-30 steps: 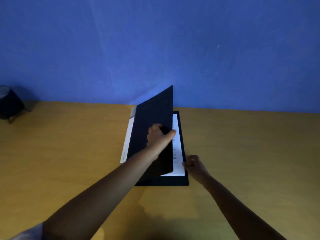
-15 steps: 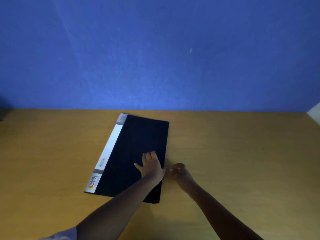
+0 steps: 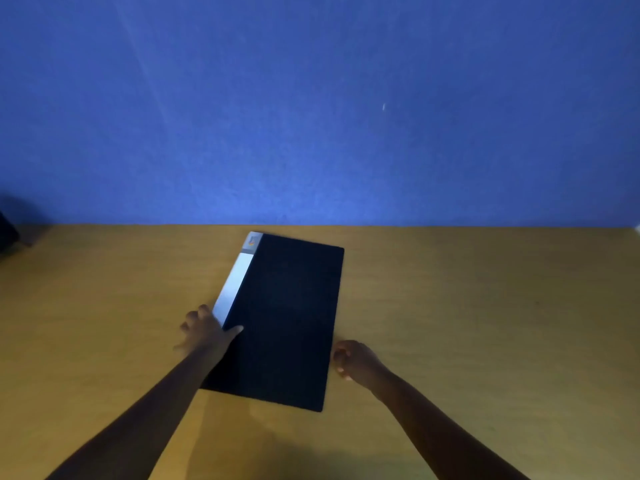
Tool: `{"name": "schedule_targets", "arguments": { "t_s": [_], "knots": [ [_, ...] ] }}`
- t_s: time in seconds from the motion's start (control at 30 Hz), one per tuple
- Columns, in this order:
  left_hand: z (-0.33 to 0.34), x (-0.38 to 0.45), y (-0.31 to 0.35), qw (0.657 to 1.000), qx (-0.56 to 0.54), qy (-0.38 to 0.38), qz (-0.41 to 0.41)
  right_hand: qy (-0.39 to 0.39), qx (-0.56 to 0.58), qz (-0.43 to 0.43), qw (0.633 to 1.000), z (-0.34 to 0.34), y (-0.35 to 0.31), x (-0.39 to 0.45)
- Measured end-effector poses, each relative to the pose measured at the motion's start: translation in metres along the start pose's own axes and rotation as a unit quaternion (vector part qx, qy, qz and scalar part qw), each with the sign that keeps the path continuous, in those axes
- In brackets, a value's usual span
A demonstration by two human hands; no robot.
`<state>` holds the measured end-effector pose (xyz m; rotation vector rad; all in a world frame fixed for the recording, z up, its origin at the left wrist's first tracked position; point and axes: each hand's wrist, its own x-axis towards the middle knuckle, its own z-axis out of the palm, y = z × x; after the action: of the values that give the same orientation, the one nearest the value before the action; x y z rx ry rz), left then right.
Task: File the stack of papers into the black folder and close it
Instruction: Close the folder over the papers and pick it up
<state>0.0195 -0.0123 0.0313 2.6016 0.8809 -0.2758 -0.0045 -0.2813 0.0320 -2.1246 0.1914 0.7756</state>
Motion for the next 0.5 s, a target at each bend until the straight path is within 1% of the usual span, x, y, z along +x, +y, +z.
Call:
{"name": "schedule_targets", "arguments": {
  "t_s": [0.07,0.13,0.2,0.23,0.3,0.33,0.37,0.4,0.43,0.5],
  "knots": [
    [-0.001,0.005,-0.018,0.999,-0.022,-0.017,-0.047,0.003,0.027,0.008,1.000,0.005,-0.002,0.001],
    [0.001,0.010,-0.026,0.995,-0.056,-0.022,-0.075,0.014,0.078,0.033,0.996,0.009,-0.006,0.003],
    [0.000,0.012,-0.026,0.990,-0.110,-0.047,-0.076,0.028,0.126,0.064,0.990,0.011,-0.010,0.004],
    [-0.001,0.013,-0.025,0.983,-0.155,-0.065,-0.069,0.035,0.133,0.076,0.988,0.011,-0.012,0.005],
    [-0.007,0.011,-0.024,0.954,-0.267,-0.127,-0.058,0.049,0.134,0.094,0.985,0.010,-0.014,0.006],
    [-0.010,0.010,-0.025,0.936,-0.305,-0.164,-0.059,0.054,0.141,0.100,0.983,0.009,-0.014,0.006],
    [-0.012,0.008,-0.025,0.928,-0.316,-0.188,-0.055,0.056,0.152,0.106,0.981,0.008,-0.013,0.006],
    [-0.012,0.005,-0.024,0.929,-0.313,-0.193,-0.045,0.059,0.162,0.110,0.979,0.005,-0.011,0.007],
    [-0.013,0.002,-0.024,0.936,-0.305,-0.173,-0.026,0.063,0.166,0.112,0.978,0.005,-0.010,0.008],
    [-0.011,-0.004,-0.021,0.958,-0.273,-0.092,0.009,0.073,0.166,0.116,0.977,0.001,-0.006,0.008]
  ]
}}
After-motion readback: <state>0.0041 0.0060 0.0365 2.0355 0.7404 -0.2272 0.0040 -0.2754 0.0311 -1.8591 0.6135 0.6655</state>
